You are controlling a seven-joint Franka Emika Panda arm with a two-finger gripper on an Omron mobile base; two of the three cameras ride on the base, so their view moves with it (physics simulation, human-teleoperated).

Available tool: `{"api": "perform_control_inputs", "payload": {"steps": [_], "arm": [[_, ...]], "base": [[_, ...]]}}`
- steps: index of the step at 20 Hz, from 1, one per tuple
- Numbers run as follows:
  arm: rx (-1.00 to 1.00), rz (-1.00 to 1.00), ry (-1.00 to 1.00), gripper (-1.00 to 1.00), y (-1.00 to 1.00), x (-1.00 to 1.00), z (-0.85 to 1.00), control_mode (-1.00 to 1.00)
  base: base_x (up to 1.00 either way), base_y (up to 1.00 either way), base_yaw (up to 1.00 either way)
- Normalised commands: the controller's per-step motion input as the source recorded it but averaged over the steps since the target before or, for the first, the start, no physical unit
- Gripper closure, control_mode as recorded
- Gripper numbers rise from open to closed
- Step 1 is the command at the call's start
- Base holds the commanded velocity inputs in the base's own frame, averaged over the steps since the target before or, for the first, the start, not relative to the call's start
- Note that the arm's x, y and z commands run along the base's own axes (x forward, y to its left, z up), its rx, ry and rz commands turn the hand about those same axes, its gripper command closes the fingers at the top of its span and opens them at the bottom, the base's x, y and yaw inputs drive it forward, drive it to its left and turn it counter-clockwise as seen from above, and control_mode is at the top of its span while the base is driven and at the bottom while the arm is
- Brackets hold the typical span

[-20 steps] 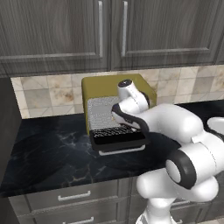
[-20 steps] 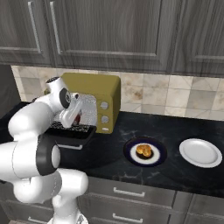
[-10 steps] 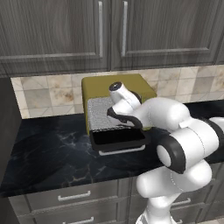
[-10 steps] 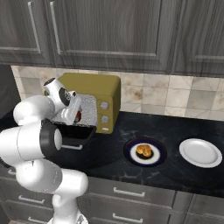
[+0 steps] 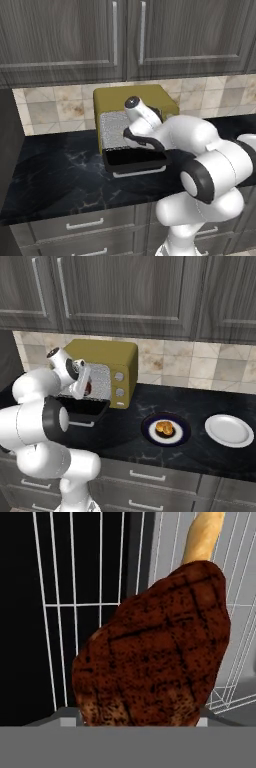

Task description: Open the toaster oven door. Place the bread on the top rack in the toaster oven and place the steak on the bottom rack.

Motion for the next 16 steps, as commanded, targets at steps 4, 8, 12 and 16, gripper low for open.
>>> {"api": "perform_control_inputs", "payload": {"steps": [4,8,12,16], "arm": [[0.06,0.03,-0.33,-1.0,0.0,-0.14,0.05,-1.0],[0.11,0.08,-0.42,-1.0,0.0,-0.21,0.12,-1.0],[0.17,0.14,-0.33,-1.0,-0.08,-0.45,0.58,-1.0],[0.17,0.12,-0.23,-1.0,-0.17,-0.57,0.81,-1.0]], "base": [[0.0,0.0,0.0],[0.0,0.0,0.0],[0.0,0.0,0.0],[0.0,0.0,0.0]]}}
